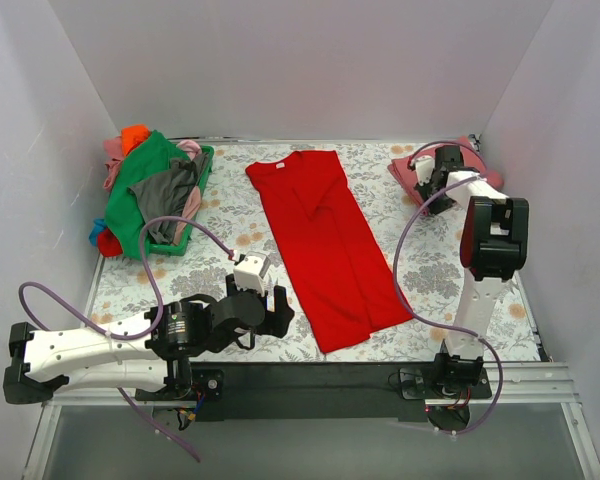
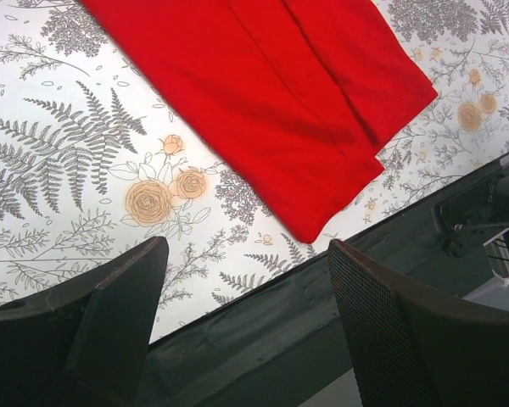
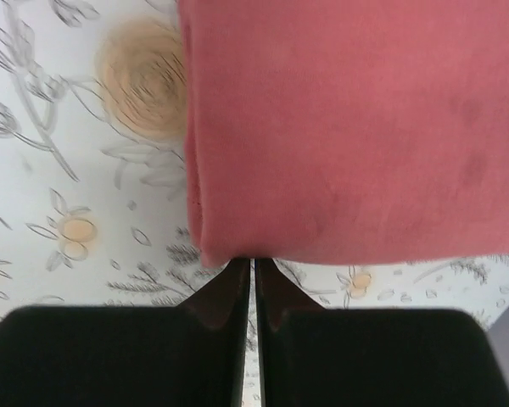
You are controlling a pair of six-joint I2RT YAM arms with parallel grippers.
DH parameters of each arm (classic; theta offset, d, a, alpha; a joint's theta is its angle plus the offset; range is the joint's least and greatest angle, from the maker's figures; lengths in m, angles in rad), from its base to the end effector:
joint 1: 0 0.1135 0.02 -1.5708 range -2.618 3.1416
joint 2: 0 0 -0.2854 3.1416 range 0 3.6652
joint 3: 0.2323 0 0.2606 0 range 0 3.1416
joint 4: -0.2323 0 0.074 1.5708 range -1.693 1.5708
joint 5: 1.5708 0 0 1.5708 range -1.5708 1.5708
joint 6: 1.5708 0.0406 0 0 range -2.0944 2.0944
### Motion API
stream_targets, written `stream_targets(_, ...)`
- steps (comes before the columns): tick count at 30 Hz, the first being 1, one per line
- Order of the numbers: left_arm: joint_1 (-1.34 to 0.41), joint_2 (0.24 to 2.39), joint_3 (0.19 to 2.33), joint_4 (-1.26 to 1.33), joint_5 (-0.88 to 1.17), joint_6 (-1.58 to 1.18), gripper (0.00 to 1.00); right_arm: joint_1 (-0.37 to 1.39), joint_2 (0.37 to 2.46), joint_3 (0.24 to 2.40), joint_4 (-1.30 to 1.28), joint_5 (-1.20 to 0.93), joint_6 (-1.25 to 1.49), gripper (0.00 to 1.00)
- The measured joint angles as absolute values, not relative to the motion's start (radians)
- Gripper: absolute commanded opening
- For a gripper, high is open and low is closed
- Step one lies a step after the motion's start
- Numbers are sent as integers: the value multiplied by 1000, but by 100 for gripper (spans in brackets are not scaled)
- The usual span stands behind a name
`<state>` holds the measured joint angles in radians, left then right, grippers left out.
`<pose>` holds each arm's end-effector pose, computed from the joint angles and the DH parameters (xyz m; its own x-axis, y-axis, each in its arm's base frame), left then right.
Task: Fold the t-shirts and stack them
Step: Fold the tshirt
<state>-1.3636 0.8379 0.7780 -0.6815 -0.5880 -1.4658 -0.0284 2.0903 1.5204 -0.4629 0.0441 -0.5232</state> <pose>0.0560 -0.1571 0.2975 -0.7406 -0.4991 -0.4498 -0.0616 0.7171 -0.6942 0.4660 -0.0150 0.1766 -0.7690 -0.4775 -0.4250 -0.3848 0.8767 -0.2888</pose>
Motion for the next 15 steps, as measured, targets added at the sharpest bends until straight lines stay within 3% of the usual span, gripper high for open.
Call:
stream_targets(10, -1364, 838, 778, -705, -596, -1473, 76, 79, 2189, 1682, -497, 50, -502, 10)
stream_targets(12, -1364, 838, 779, -706, -595, -1473, 80, 96, 2212, 1720, -505, 50, -500, 10)
stream_targets(14, -1364, 837, 778, -706, -594, -1468, 91, 105, 2234, 1757, -510, 49, -500, 10)
stream_targets(15, -1364, 836, 778, -703, -588, -1459, 94, 107, 2235, 1760, -514, 46, -500, 15)
